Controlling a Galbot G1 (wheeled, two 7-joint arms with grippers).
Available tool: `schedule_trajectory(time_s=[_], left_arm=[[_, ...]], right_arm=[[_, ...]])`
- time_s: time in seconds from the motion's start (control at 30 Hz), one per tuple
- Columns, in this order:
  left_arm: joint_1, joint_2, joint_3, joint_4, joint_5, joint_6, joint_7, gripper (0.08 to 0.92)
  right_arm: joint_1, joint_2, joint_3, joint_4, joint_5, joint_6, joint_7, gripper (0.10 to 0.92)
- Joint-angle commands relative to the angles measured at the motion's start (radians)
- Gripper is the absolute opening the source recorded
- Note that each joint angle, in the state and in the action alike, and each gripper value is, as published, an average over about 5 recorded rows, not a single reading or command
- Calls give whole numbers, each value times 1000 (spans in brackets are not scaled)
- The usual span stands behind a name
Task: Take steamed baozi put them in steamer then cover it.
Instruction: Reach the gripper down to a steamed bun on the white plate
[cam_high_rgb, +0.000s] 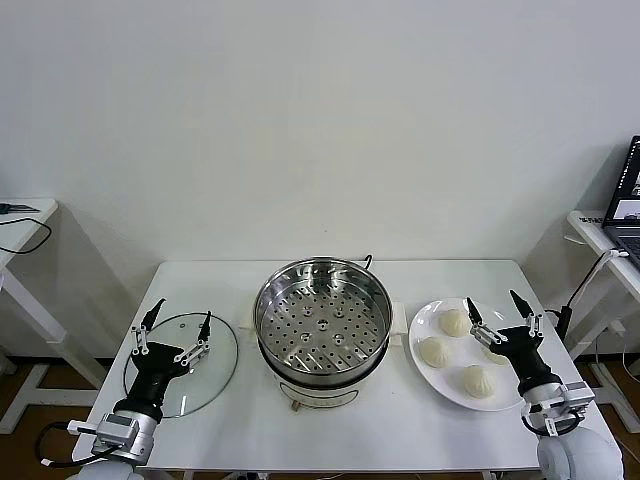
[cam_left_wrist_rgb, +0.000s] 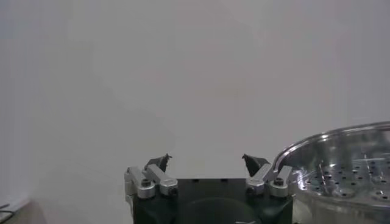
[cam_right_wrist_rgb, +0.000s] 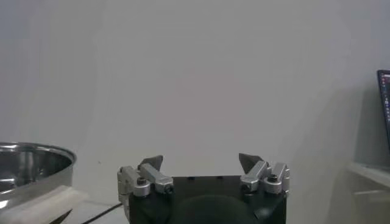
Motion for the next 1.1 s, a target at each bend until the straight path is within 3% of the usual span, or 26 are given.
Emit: schedule_trajectory(time_s=[0.03, 0.33, 0.53, 0.8, 1.1], left_arm=[[-3, 11, 2, -16, 16, -10, 19, 823], [2, 25, 16, -36, 38, -21, 27, 823], [9, 32, 14, -51, 39, -21, 25, 823], [16, 35, 17, -60, 43, -17, 23, 823], [22, 29, 9, -67, 45, -14, 19, 823]], right_arm=[[97, -127, -19, -66, -98, -48, -11, 823], [414, -544, -333, -256, -405, -129, -145, 823], [804, -716, -802, -396, -473, -148, -460, 823], [1339, -649, -1321, -583, -531, -129, -917, 823], [1486, -510, -1475, -736, -585, -123, -1048, 823]])
